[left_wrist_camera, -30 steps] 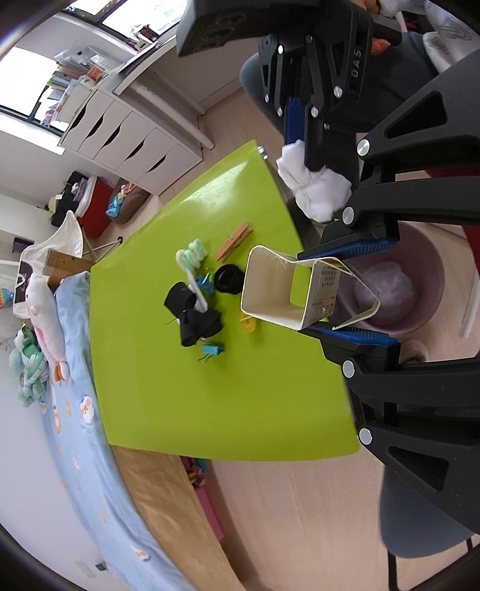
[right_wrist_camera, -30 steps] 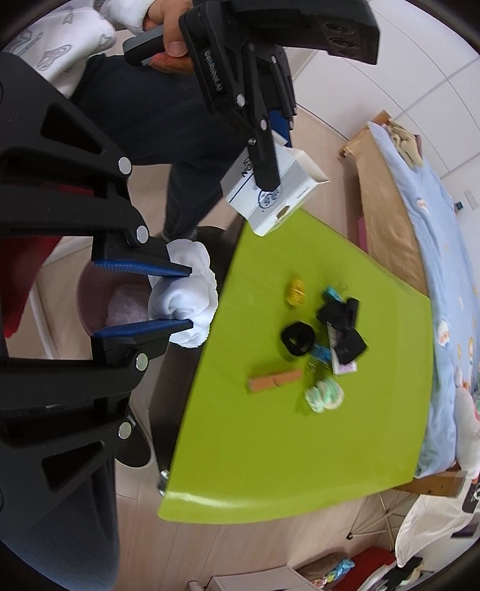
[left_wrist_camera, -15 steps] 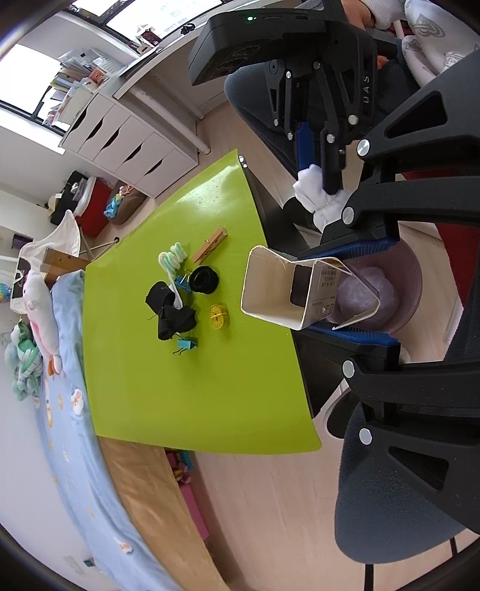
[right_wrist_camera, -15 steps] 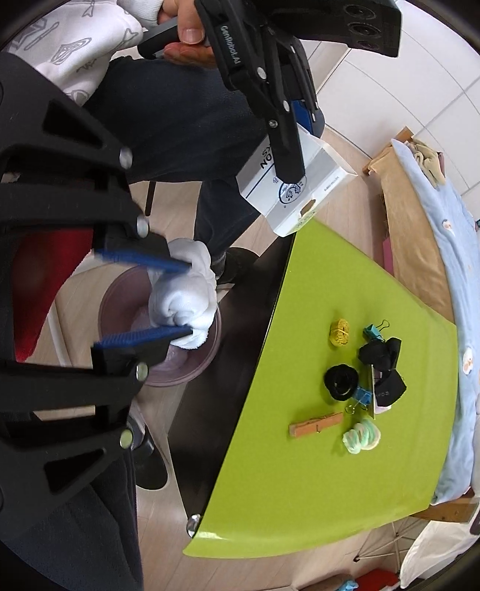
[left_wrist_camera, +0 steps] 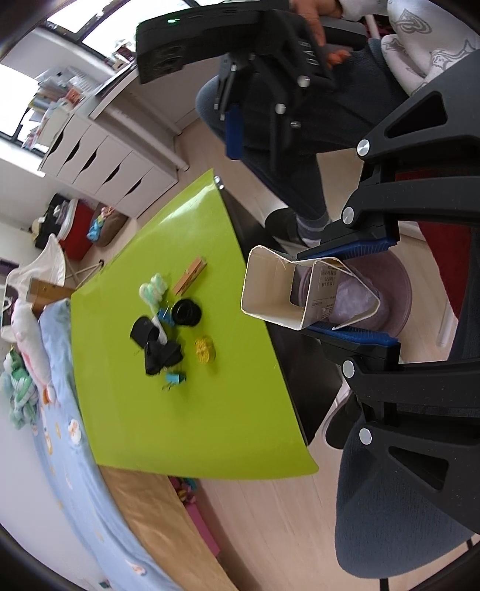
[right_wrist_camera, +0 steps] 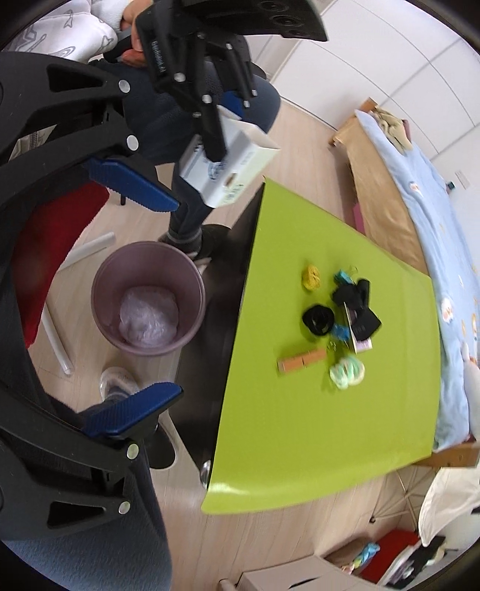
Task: Collect trash
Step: 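Carry the white carton and sock over the wastebasket and release both, then reach the right gripper to the wooden clothespin and grasp it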
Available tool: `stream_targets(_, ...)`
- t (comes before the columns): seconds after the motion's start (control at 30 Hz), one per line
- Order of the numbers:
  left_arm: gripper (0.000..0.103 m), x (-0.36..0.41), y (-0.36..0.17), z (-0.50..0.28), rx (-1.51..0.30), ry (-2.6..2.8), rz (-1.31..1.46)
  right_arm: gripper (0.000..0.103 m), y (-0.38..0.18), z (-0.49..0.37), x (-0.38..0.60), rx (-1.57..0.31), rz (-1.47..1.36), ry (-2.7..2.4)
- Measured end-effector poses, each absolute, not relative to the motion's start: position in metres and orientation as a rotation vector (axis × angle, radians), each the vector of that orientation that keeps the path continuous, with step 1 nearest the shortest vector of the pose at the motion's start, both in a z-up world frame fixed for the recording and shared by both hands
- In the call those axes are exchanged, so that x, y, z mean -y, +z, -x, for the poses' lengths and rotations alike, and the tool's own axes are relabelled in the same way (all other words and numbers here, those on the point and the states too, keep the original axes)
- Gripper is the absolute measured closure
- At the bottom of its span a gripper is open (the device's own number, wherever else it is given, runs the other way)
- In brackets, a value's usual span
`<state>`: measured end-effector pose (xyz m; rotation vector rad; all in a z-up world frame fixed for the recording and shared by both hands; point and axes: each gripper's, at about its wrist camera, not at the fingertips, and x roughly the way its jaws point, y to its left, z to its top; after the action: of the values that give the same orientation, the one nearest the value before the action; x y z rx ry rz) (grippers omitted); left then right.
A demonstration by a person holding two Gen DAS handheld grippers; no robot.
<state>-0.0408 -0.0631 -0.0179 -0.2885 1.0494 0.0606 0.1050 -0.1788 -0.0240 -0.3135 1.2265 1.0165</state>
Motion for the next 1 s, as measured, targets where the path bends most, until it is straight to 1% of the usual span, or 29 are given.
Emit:
stream_targets(0.1,0.067,0.071,-0.02,0.038,-1.065,0.031,0.278,0.011,-0.021,-0.109,0.184,-1.219,0.3,1.005)
stream_targets(0.2,0.051,0.075,-0.022,0.035,-1.073,0.012,0.274,0.011,-0.019,-0.111,0.188,-1.212,0.293,0.998)
stream_targets(0.27,0.025,0.074,-0.024,0.034,-1.072,0.022,0.284,0.011,-0.019,-0.112,0.189,-1.211,0.288,0.995)
stream_targets(0.33,0.015,0.072,-0.024,0.035,-1.059,0.034,0.299,0.01,-0.019,-0.112,0.19,-1.21,0.286,0.996)
stream_targets(0.47,0.008,0.069,-0.023,0.036,-1.047,0.068,0.293,0.008,-0.019,-0.111,0.19,-1.206,0.278,1.001)
stream_targets(0.67,0.008,0.059,-0.023,0.037,-1.037,0.117,0.309,0.005,-0.02,-0.111,0.187,-1.208,0.273,1.007)
stream_targets(1.0,0.008,0.047,-0.025,0.035,-1.027,0.138,0.351,0.005,-0.02,-0.113,0.177,-1.218,0.278,1.019)
